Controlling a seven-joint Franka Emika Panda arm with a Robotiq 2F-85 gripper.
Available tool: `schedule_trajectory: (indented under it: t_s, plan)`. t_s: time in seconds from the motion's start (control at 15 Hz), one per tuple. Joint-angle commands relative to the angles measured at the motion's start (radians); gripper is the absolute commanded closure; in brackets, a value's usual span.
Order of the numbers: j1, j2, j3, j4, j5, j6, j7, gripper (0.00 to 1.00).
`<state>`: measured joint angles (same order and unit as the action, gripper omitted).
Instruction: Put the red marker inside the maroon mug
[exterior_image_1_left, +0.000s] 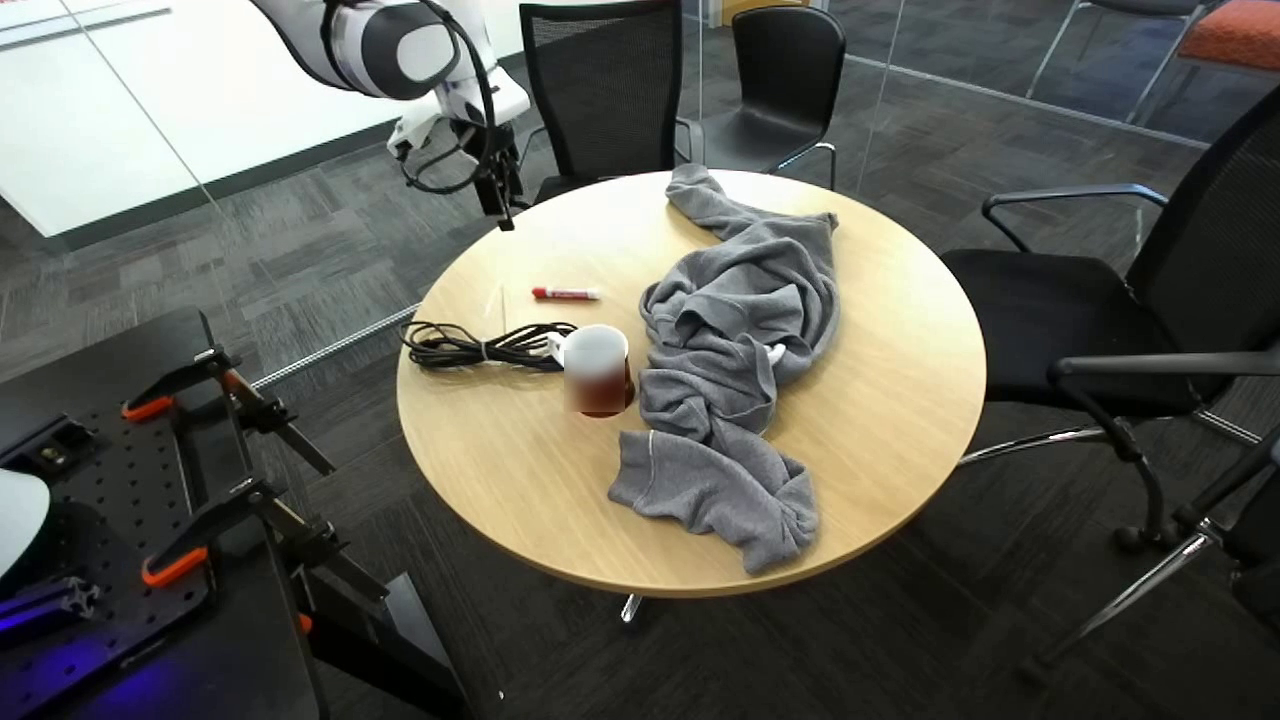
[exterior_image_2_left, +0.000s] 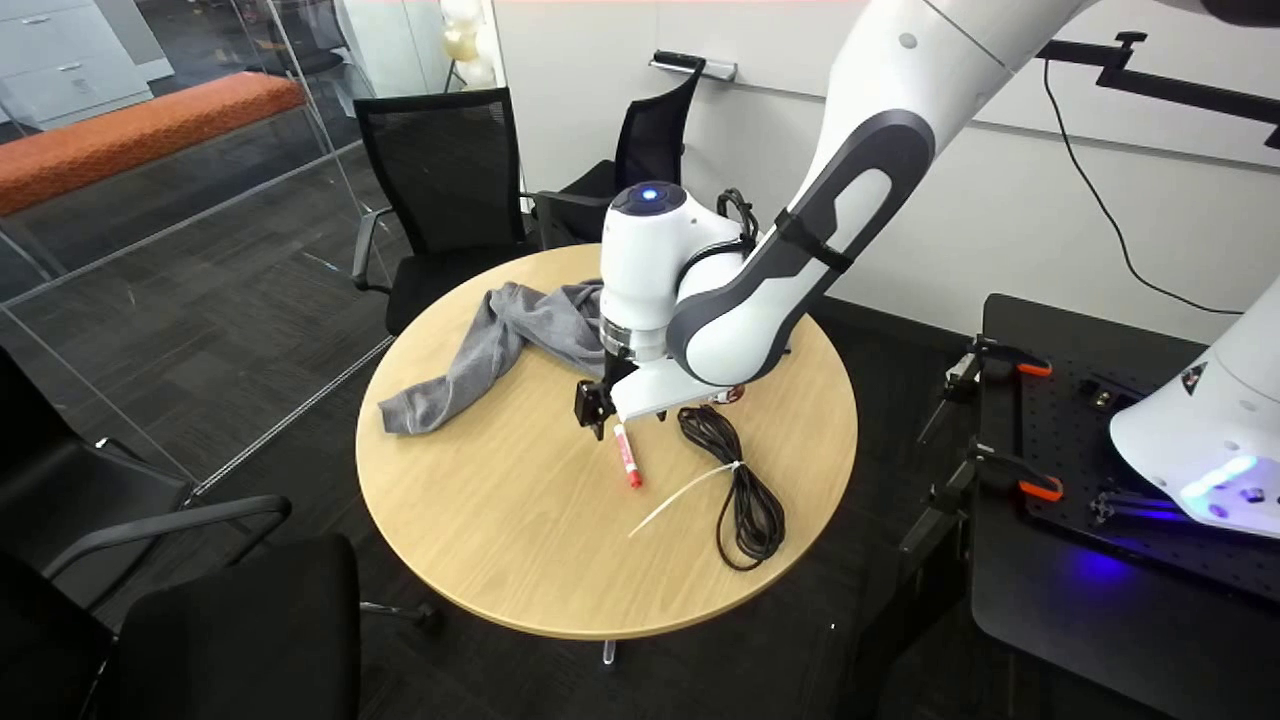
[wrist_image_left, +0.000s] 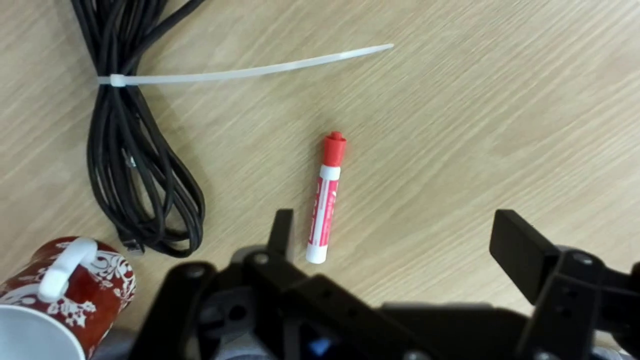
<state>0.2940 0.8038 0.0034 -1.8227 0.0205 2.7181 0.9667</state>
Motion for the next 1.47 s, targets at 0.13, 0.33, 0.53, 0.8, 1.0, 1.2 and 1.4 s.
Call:
schedule_trajectory:
  t_s: [0.13, 0.33, 0.53, 0.8, 1.0, 1.2, 1.4]
  plan:
    - [0.017, 0.0, -0.016, 0.002, 0.027, -0.002, -0.018, 0.0]
    - [0.017, 0.001, -0.017, 0.009, 0.035, -0.011, -0.005, 0.0]
    - [0.011, 0.032, -0.017, 0.05, 0.048, -0.03, -0.006, 0.0]
    - [0.009, 0.083, -0.026, 0.099, 0.067, -0.021, -0.002, 0.0]
    - [-0.004, 0.13, -0.023, 0.146, 0.081, -0.022, -0.012, 0.0]
    - [-0.013, 0.17, -0.02, 0.18, 0.097, -0.024, -0.013, 0.0]
    - [-0.011, 0.207, -0.03, 0.211, 0.117, -0.032, 0.007, 0.0]
